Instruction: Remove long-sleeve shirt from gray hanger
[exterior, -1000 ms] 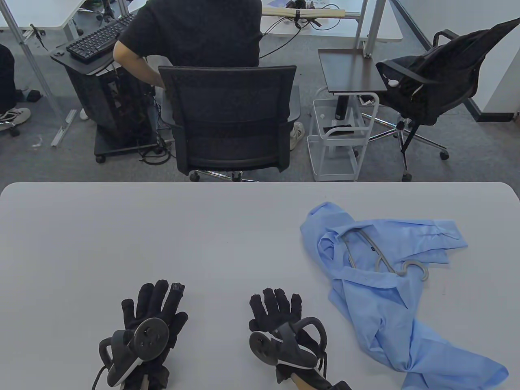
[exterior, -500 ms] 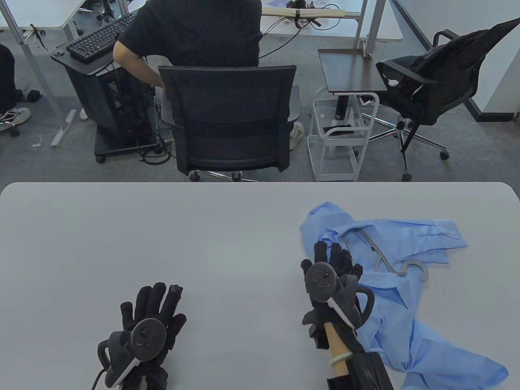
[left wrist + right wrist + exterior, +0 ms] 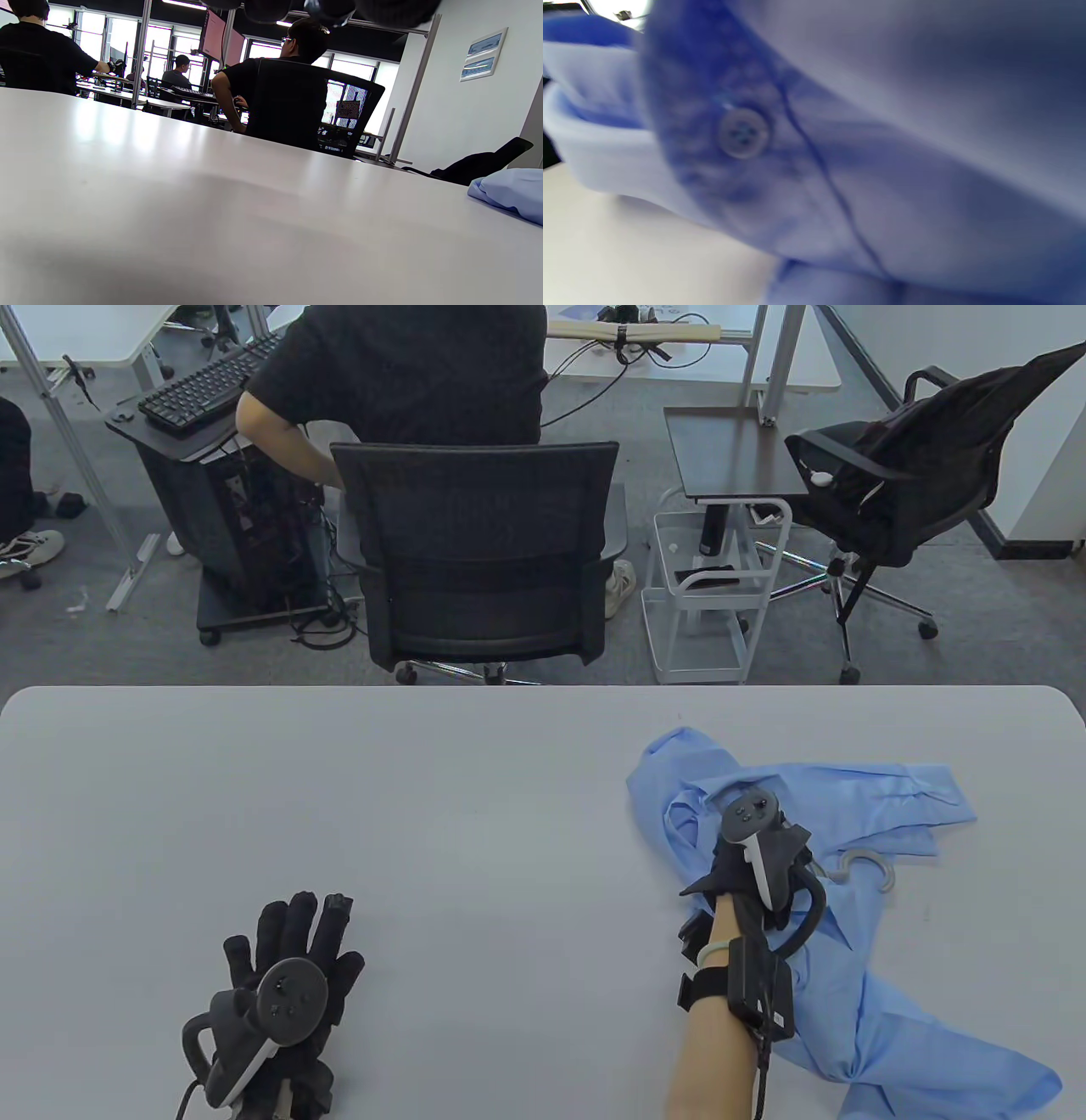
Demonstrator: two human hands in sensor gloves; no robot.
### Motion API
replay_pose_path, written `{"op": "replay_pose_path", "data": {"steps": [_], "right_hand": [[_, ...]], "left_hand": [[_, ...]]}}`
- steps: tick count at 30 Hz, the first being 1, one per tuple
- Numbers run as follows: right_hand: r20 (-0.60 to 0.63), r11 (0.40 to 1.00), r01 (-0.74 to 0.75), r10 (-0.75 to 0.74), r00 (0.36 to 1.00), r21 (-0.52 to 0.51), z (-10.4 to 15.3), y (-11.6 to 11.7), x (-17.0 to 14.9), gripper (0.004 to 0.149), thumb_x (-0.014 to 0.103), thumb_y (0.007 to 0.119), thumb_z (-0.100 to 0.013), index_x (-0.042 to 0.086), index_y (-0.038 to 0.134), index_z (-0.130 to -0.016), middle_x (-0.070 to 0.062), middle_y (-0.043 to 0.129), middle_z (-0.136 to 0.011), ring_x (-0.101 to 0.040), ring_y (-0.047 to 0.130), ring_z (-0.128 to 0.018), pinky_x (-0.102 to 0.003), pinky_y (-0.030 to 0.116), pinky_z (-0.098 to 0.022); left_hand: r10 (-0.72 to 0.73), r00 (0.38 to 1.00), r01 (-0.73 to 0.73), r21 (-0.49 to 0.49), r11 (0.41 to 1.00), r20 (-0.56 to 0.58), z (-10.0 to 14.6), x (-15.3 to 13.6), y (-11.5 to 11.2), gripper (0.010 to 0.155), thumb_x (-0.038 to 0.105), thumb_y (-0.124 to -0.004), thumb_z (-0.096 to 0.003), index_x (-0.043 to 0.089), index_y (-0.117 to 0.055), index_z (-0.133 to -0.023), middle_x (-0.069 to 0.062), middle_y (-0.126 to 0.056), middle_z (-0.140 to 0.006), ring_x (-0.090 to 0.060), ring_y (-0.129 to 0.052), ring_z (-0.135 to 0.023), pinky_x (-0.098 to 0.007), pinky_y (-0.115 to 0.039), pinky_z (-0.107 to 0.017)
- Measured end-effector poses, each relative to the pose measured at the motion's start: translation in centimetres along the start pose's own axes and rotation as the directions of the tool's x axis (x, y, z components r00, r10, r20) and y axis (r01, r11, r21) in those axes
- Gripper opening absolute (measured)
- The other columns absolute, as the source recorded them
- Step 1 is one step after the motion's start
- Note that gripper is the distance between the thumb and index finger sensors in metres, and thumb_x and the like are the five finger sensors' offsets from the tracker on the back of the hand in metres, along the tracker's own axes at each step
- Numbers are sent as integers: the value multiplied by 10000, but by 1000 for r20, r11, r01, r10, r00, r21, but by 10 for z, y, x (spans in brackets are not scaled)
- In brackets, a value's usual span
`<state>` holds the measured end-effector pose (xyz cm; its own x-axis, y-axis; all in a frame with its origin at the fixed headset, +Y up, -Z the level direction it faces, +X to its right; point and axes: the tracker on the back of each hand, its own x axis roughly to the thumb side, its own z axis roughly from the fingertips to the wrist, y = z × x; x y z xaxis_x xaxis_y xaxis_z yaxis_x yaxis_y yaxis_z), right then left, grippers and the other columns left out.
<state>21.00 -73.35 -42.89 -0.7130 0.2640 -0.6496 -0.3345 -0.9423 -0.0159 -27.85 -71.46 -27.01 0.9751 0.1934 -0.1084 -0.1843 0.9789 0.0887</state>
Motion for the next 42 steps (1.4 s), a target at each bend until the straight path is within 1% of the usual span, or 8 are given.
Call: {"op": "replay_pose_path", "data": {"steps": [4, 9, 14, 18, 23, 32, 38, 42], "right_hand": [[-82, 994, -105, 107, 991, 30, -8, 6, -11, 644, 393, 576, -727, 72, 323, -1224, -402, 338, -1195, -617, 440, -1054, -718, 475, -710], [-137, 987, -110, 126, 983, 120, -18, 17, -27, 751, 446, 589, -717, 57, 198, -1227, -446, 269, -1188, -644, 366, -1055, -726, 429, -714], [-166, 982, -66, 96, 981, 178, -25, 18, -39, 801, 488, 585, -711, 82, 123, -1225, -418, 178, -1210, -613, 283, -1078, -702, 353, -736], [-188, 982, -110, 138, 972, 151, -30, 18, -46, 822, 492, 599, -703, 49, 138, -1220, -443, 239, -1193, -617, 350, -1057, -682, 386, -720], [-203, 971, -198, 222, 954, 130, -36, 21, -50, 774, 477, 594, -703, 55, 210, -1227, -464, 340, -1148, -609, 434, -1016, -676, 442, -685], [-216, 970, -215, 236, 947, 115, -45, 17, -52, 700, 450, 626, -681, 49, 405, -1212, -452, 467, -1087, -583, 531, -949, -670, 510, -640], [-227, 977, -206, 213, 950, 57, -44, 14, -54, 687, 453, 735, -646, 58, 507, -1159, -423, 583, -1052, -580, 632, -942, -698, 565, -639], [-195, 972, -235, 228, 954, -17, -36, 6, -56, 707, 463, 755, -620, 73, 465, -1134, -393, 618, -1021, -513, 756, -907, -701, 593, -632]], "left_hand": [[-6, 1000, 6, -13, 1000, -13, -1, -3, -2, 637, 618, -621, -511, 513, -423, -1108, 94, -377, -1279, -234, -346, -1193, -522, -251, -826], [-6, 1000, 6, -13, 1000, -5, 0, -1, -3, 638, 617, -620, -512, 512, -421, -1109, 91, -378, -1279, -235, -344, -1193, -523, -252, -826], [-22, 1000, 22, -27, 999, 1, 0, 0, -6, 638, 617, -621, -511, 512, -423, -1107, 87, -380, -1279, -239, -350, -1191, -527, -260, -824], [-24, 1000, 24, -31, 999, -3, 0, -1, -5, 638, 616, -621, -512, 509, -423, -1109, 84, -381, -1279, -242, -353, -1190, -531, -265, -822], [-30, 999, 29, -44, 999, -16, 0, -3, -6, 639, 617, -620, -511, 510, -421, -1109, 83, -382, -1279, -246, -360, -1188, -532, -267, -822], [-50, 999, 49, -49, 998, -21, 0, -4, -7, 639, 616, -621, -511, 508, -421, -1108, 81, -386, -1278, -244, -353, -1188, -532, -271, -821], [-64, 998, 63, -58, 996, -27, -1, -4, -7, 639, 618, -621, -509, 513, -421, -1107, 83, -387, -1278, -244, -355, -1190, -532, -270, -822], [-37, 999, 36, -57, 998, -27, -1, -4, -6, 640, 618, -621, -509, 513, -421, -1107, 84, -388, -1278, -246, -358, -1189, -533, -269, -822]]}}
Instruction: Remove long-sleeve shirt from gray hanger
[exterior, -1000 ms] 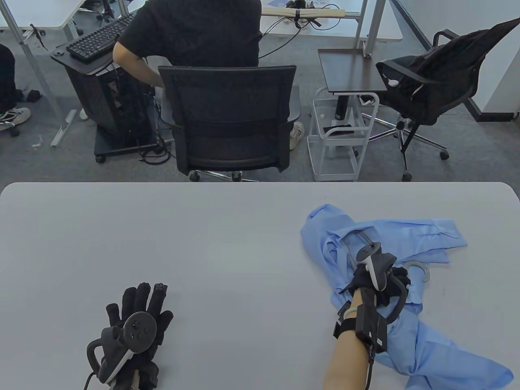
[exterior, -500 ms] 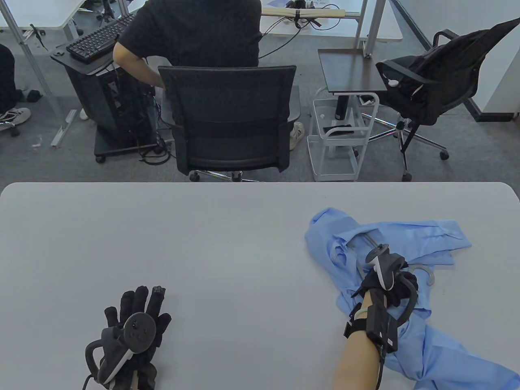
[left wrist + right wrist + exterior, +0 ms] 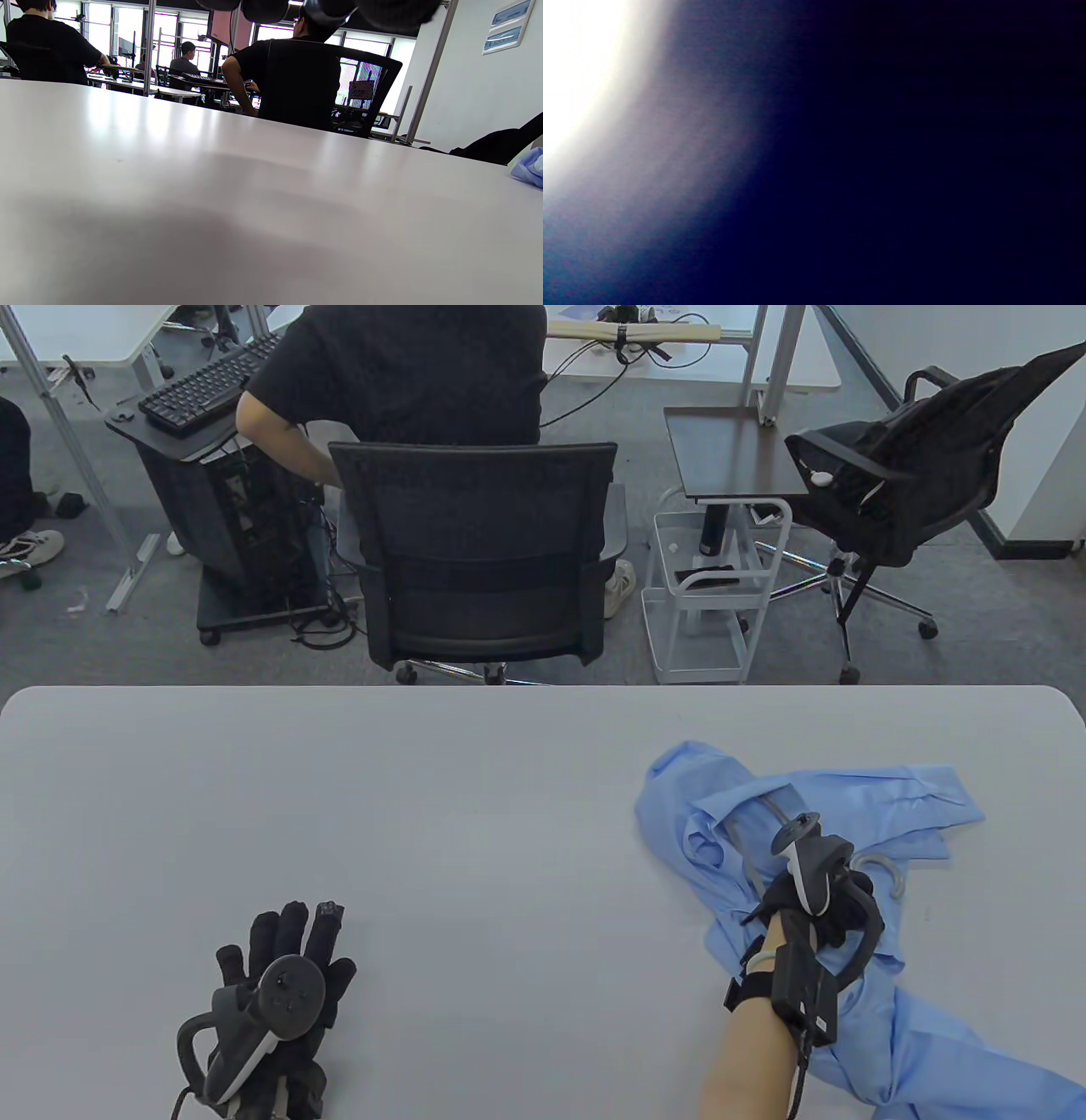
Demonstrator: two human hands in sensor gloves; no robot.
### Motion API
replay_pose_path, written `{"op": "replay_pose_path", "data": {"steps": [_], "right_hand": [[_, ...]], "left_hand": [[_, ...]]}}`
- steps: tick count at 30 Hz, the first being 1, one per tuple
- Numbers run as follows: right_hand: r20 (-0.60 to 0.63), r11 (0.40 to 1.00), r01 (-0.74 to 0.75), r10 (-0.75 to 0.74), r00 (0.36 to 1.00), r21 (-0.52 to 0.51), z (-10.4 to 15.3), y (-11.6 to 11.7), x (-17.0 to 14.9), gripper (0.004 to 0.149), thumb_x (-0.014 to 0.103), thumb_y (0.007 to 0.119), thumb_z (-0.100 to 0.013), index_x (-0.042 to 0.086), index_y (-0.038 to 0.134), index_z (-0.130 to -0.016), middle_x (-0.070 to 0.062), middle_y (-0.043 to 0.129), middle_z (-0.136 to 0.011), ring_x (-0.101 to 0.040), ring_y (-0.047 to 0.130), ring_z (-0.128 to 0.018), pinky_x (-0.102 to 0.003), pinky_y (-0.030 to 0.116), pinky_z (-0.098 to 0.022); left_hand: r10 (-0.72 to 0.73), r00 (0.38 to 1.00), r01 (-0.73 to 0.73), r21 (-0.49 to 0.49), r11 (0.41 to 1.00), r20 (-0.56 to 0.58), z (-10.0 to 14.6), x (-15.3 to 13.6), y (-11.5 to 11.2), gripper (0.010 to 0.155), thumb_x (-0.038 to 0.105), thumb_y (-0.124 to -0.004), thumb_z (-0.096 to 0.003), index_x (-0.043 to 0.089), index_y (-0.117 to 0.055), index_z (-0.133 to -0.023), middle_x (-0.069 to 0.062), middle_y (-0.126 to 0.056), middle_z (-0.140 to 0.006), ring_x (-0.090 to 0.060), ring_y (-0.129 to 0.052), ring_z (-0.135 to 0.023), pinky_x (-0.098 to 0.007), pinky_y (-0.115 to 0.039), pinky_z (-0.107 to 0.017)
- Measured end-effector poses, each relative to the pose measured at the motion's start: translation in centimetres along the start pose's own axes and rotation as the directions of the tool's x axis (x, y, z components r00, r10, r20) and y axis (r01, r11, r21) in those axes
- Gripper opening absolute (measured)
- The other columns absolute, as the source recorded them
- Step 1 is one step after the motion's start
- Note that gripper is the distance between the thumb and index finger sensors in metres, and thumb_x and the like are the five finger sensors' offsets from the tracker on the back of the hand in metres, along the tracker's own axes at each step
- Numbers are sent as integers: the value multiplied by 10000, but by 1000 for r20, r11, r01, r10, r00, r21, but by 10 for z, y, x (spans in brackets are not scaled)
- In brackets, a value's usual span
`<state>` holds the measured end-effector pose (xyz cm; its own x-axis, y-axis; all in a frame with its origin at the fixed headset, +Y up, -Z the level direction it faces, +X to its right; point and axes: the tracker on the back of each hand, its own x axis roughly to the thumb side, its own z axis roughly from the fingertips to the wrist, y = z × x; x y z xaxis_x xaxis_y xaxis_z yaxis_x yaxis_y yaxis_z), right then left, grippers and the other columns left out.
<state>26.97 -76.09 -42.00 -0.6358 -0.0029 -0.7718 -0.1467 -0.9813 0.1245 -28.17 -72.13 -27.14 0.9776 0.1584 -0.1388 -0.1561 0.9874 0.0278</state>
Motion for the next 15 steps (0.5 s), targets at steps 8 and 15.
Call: {"op": "replay_pose_path", "data": {"steps": [8, 15], "right_hand": [[212, 954, 38, 27, 977, -297, 47, -40, 1, 704, 447, 774, -603, 76, 501, -1135, -421, 578, -1017, -505, 733, -863, -716, 587, -586], [457, 841, 86, 202, 866, -535, 133, -67, 27, 716, 432, 793, -596, 44, 501, -1122, -428, 574, -1020, -502, 723, -847, -717, 583, -570]], "left_hand": [[33, 997, -36, 48, 998, 67, 7, 11, 11, 644, 614, -621, -513, 501, -415, -1113, 67, -386, -1278, -258, -358, -1184, -540, -277, -817], [131, 985, -142, 106, 984, 108, 15, 14, 26, 660, 622, -621, -512, 492, -399, -1121, 51, -374, -1281, -273, -350, -1184, -550, -276, -812]]}}
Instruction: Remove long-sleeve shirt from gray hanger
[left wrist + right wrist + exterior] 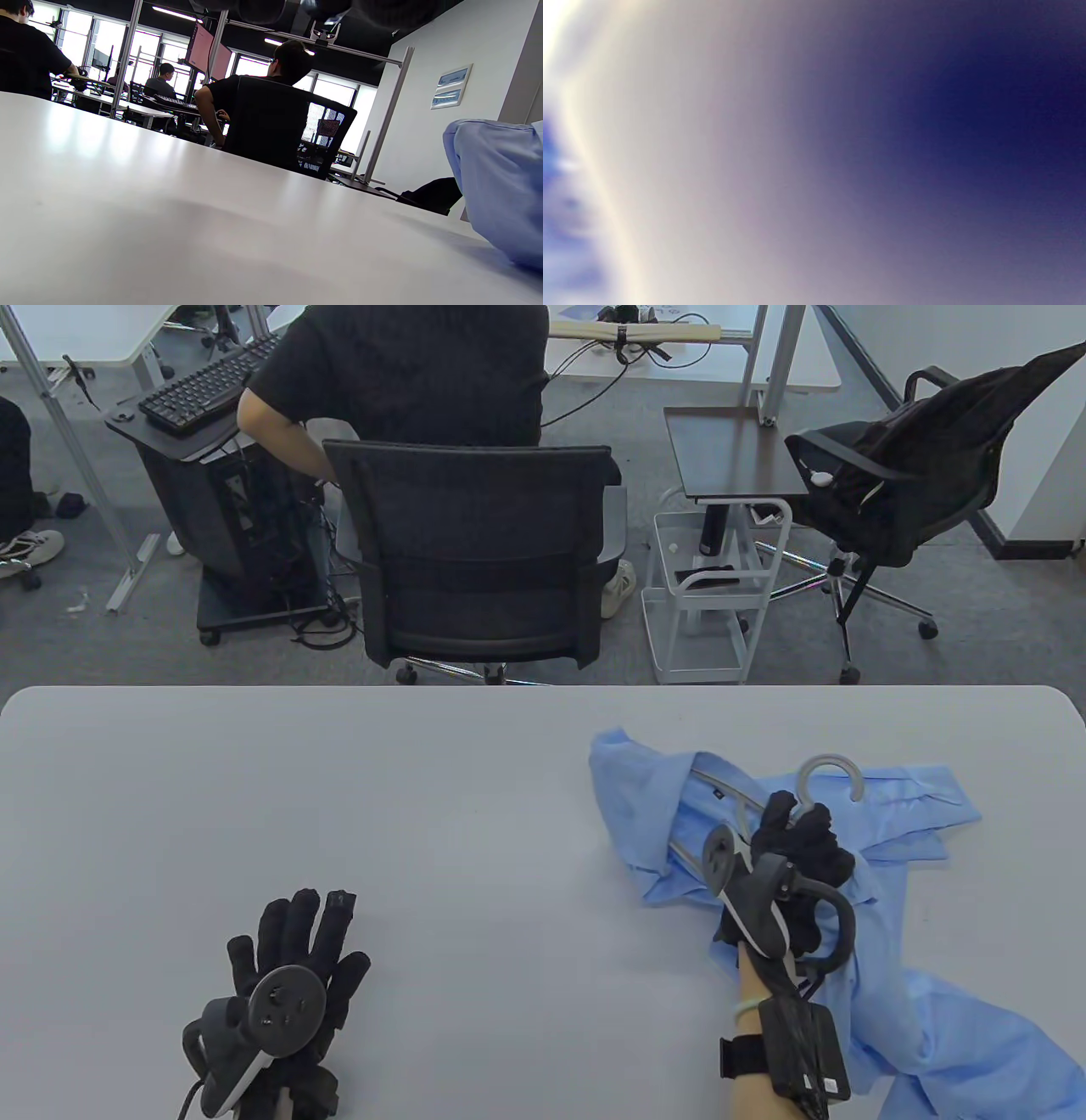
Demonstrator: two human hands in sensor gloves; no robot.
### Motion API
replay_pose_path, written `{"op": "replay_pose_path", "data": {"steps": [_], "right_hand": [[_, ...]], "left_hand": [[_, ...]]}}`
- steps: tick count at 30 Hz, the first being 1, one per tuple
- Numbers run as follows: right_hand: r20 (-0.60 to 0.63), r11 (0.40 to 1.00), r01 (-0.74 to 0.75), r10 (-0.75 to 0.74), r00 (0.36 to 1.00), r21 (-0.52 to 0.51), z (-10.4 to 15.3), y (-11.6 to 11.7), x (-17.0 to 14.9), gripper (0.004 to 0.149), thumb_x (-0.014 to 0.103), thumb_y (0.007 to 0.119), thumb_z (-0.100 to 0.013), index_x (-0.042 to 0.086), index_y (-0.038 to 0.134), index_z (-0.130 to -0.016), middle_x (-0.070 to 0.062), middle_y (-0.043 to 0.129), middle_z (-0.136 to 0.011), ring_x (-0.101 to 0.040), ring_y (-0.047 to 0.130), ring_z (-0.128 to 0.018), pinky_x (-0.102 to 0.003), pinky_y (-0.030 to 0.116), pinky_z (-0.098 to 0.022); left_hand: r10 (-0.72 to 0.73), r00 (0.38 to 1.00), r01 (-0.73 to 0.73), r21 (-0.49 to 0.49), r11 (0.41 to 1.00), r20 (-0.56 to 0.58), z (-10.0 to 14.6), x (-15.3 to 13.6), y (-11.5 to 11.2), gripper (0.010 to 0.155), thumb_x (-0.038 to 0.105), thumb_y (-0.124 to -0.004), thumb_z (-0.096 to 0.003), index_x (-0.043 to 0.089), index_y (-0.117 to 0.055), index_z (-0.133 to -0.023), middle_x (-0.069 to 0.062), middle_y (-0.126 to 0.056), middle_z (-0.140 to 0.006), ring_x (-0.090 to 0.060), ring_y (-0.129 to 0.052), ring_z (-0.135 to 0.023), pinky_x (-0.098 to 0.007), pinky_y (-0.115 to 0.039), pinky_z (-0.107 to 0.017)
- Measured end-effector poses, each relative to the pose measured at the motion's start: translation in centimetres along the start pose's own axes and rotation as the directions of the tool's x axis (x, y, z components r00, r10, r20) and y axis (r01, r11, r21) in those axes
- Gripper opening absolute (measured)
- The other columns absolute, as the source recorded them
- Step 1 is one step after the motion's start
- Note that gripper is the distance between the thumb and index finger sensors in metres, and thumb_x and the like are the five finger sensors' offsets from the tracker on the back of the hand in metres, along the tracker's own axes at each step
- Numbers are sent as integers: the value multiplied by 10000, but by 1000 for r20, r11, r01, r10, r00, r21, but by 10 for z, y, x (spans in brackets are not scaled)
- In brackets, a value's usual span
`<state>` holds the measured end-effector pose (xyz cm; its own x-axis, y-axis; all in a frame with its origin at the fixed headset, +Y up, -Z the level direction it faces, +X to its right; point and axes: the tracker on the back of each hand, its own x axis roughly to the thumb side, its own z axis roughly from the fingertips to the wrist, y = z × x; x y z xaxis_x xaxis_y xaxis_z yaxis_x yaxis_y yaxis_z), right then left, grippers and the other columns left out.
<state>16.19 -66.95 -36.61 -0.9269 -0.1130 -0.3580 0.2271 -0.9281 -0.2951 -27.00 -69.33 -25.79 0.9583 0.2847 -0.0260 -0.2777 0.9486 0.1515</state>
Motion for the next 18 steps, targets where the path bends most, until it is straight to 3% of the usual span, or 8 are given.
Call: {"op": "replay_pose_path", "data": {"steps": [4, 9, 18], "right_hand": [[187, 994, -23, 43, 981, -109, 37, -23, 42, 720, 438, 795, -597, 42, 500, -1121, -420, 578, -1009, -498, 717, -844, -718, 579, -568], [377, 983, 54, 17, 926, -177, 84, -38, 95, 726, 440, 791, -600, 41, 486, -1124, -415, 559, -1010, -499, 697, -849, -721, 569, -570], [659, 951, 133, 89, 747, -279, 166, -65, 179, 748, 430, 804, -589, 18, 492, -1129, -434, 551, -1005, -520, 691, -837, -735, 564, -558]], "left_hand": [[106, 994, -106, -25, 994, -2, 2, -3, 2, 712, 658, -626, -496, 480, -365, -1134, 30, -330, -1289, -295, -313, -1182, -560, -260, -808], [145, 989, -145, -9, 989, 14, 4, -1, 6, 779, 706, -625, -474, 464, -317, -1147, -2, -284, -1292, -319, -272, -1178, -575, -243, -801], [194, 978, -195, 1, 981, 77, 7, 11, 7, 907, 799, -605, -419, 448, -208, -1155, -40, -204, -1297, -365, -223, -1174, -605, -217, -788]]}}
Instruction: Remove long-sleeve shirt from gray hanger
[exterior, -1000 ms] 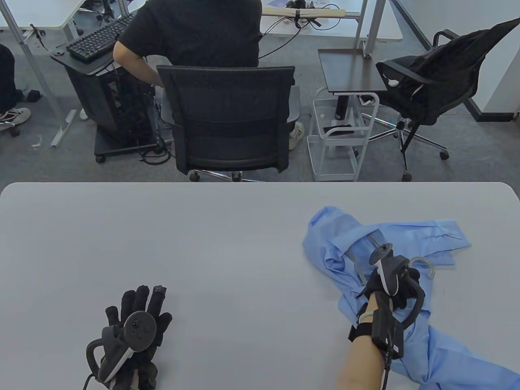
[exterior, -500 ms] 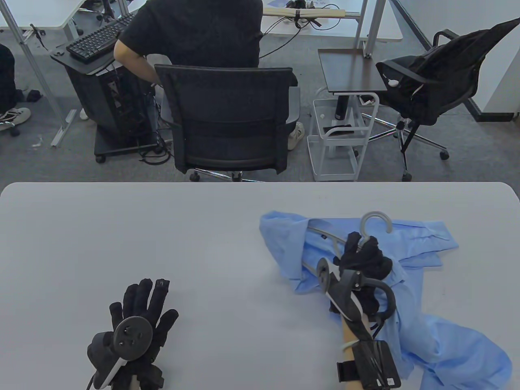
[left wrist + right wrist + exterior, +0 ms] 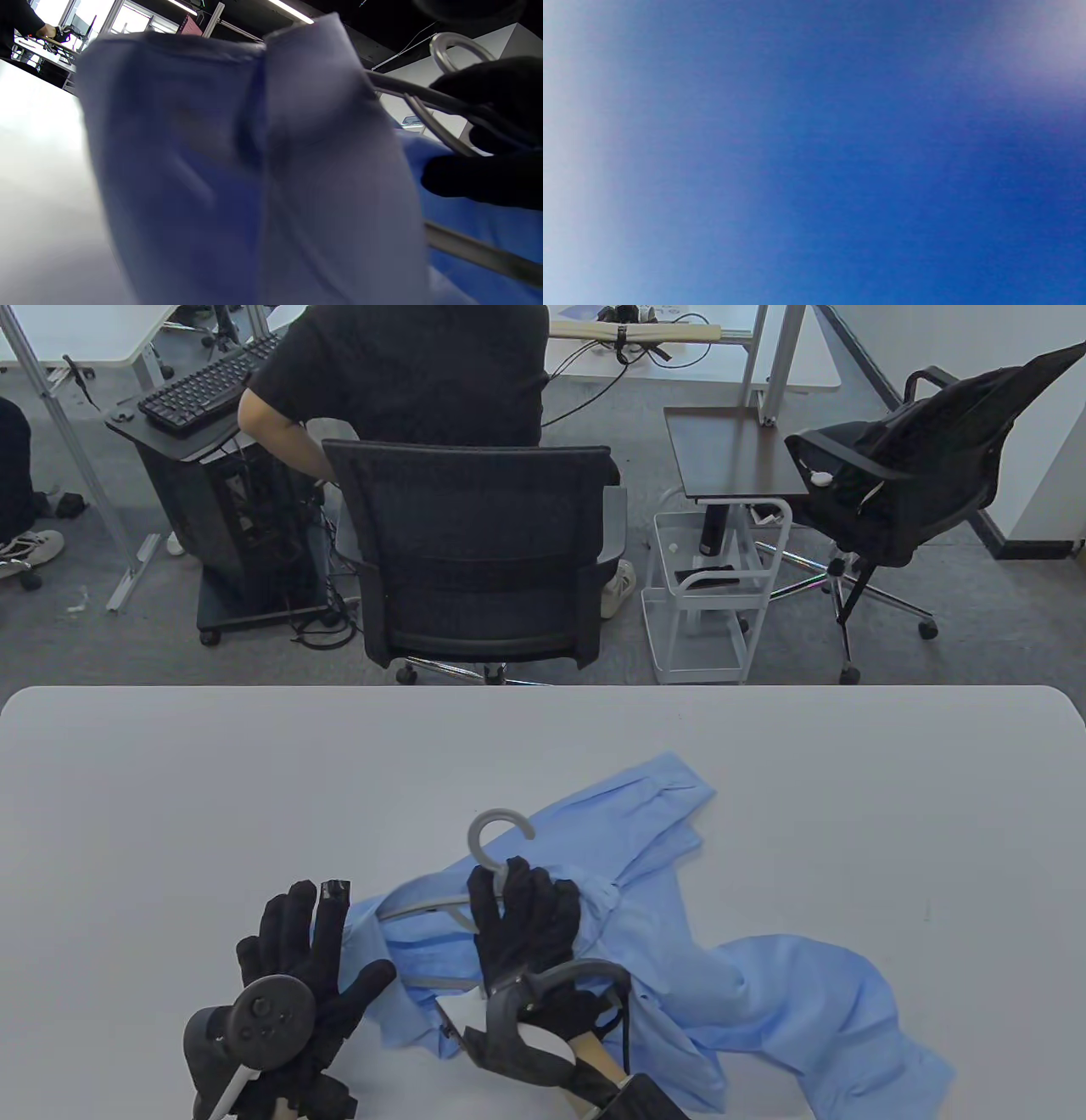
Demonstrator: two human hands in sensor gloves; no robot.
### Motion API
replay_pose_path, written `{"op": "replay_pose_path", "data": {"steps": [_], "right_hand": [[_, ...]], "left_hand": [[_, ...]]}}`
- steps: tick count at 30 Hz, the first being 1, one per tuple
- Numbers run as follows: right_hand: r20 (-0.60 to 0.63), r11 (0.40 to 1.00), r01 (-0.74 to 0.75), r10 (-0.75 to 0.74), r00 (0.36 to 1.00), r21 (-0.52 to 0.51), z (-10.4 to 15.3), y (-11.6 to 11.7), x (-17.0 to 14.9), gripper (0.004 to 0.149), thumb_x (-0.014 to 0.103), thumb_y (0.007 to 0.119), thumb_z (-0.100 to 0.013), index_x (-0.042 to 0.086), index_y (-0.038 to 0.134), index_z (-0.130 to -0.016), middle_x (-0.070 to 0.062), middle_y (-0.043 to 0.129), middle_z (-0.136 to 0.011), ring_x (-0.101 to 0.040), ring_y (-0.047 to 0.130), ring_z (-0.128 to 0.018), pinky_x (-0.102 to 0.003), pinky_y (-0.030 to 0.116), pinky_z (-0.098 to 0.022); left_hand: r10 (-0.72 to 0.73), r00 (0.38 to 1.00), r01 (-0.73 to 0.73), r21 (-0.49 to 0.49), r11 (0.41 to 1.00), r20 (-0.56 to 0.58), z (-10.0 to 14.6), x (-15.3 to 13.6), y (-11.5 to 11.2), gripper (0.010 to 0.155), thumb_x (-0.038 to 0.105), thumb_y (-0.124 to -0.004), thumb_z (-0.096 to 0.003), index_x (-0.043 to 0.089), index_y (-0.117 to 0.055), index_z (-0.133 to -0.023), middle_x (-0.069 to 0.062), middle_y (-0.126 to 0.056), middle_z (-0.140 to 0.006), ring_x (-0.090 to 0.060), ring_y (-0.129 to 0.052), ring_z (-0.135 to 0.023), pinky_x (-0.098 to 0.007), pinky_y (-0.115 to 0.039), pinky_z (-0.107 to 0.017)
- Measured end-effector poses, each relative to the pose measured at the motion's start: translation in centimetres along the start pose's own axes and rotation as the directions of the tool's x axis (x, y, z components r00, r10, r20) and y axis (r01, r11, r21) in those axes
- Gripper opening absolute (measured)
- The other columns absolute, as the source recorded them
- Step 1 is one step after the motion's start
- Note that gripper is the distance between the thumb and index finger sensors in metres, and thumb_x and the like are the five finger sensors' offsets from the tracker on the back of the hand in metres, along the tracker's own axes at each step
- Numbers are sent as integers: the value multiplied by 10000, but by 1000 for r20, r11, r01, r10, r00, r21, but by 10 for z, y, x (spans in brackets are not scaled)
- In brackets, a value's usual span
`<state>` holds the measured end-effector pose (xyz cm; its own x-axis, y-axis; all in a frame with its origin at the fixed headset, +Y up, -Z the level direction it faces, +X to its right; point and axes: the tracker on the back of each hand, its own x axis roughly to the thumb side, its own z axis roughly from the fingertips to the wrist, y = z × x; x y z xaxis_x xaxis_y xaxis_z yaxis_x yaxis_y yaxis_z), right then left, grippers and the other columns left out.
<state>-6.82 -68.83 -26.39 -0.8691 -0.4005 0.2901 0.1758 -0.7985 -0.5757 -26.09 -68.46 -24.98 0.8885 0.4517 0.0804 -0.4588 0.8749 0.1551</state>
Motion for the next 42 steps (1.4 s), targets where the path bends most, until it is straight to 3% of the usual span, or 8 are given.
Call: {"op": "replay_pose_path", "data": {"steps": [4, 10, 15, 21, 25, 30, 35, 42], "right_hand": [[62, 999, 12, -10, 998, -31, 3, -11, 22, 753, 438, 810, -584, 15, 506, -1128, -439, 562, -998, -521, 702, -826, -731, 576, -550], [80, 998, 27, -23, 997, -48, 10, -18, 30, 748, 437, 813, -588, 6, 519, -1124, -444, 570, -987, -525, 707, -808, -731, 580, -537], [81, 999, 41, -39, 996, -23, 13, -14, 27, 745, 442, 809, -589, 10, 521, -1123, -440, 570, -990, -524, 708, -809, -730, 582, -539], [31, 995, 96, -97, 995, 25, 13, -6, 13, 740, 446, 797, -595, 19, 510, -1127, -434, 562, -1007, -524, 703, -828, -755, 564, -558], [14, 994, 109, -109, 994, 30, 14, -5, 8, 742, 457, 793, -595, 31, 505, -1130, -419, 567, -1011, -515, 700, -835, -783, 541, -563], [-11, 991, 127, -127, 992, 39, 14, -3, 2, 744, 467, 788, -595, 43, 497, -1133, -399, 565, -1022, -506, 691, -847, -819, 505, -568], [-34, 988, 150, -149, 988, 42, 14, -2, -3, 747, 475, 787, -595, 55, 488, -1136, -383, 560, -1034, -502, 682, -856, -826, 500, -569], [-92, 971, 219, -210, 973, 97, 13, 9, -14, 742, 480, 790, -590, 65, 497, -1131, -369, 559, -1048, -499, 677, -873, -832, 510, -568]], "left_hand": [[-30, 1000, 30, -33, 999, 7, -1, 4, -6, 926, 801, -627, -407, 446, -213, -1155, -47, -210, -1298, -377, -234, -1172, -613, -226, -785], [-108, 994, 108, -55, 993, -11, -2, 8, -13, 916, 787, -652, -410, 425, -280, -1165, -64, -246, -1295, -405, -289, -1165, -631, -254, -775], [-144, 989, 141, -61, 988, -39, -2, 11, -18, 806, 718, -664, -449, 403, -421, -1150, -49, -401, -1278, -385, -443, -1152, -620, -311, -776], [-174, 980, 170, -46, 984, -92, -4, -1, -18, 636, 589, -643, -539, 465, -432, -1126, -21, -468, -1259, -339, -520, -1137, -585, -361, -786], [-121, 987, 116, -52, 992, -104, -5, -4, -18, 633, 552, -659, -544, 515, -387, -1115, -4, -496, -1252, -325, -564, -1124, -572, -373, -791], [-125, 984, 123, -29, 992, -128, -3, -8, -15, 744, 590, -664, -534, 528, -182, -1097, 2, -512, -1245, -312, -606, -1111, -559, -402, -791], [-73, 987, 69, -31, 997, -142, -4, -13, -14, 776, 556, -671, -543, 555, -88, -1056, 28, -503, -1248, -298, -604, -1116, -553, -401, -795], [100, 983, -110, -61, 992, -153, -5, -21, -12, 628, 439, -613, -576, 573, -264, -1081, 34, -648, -1194, -271, -697, -1078, -527, -420, -801]]}}
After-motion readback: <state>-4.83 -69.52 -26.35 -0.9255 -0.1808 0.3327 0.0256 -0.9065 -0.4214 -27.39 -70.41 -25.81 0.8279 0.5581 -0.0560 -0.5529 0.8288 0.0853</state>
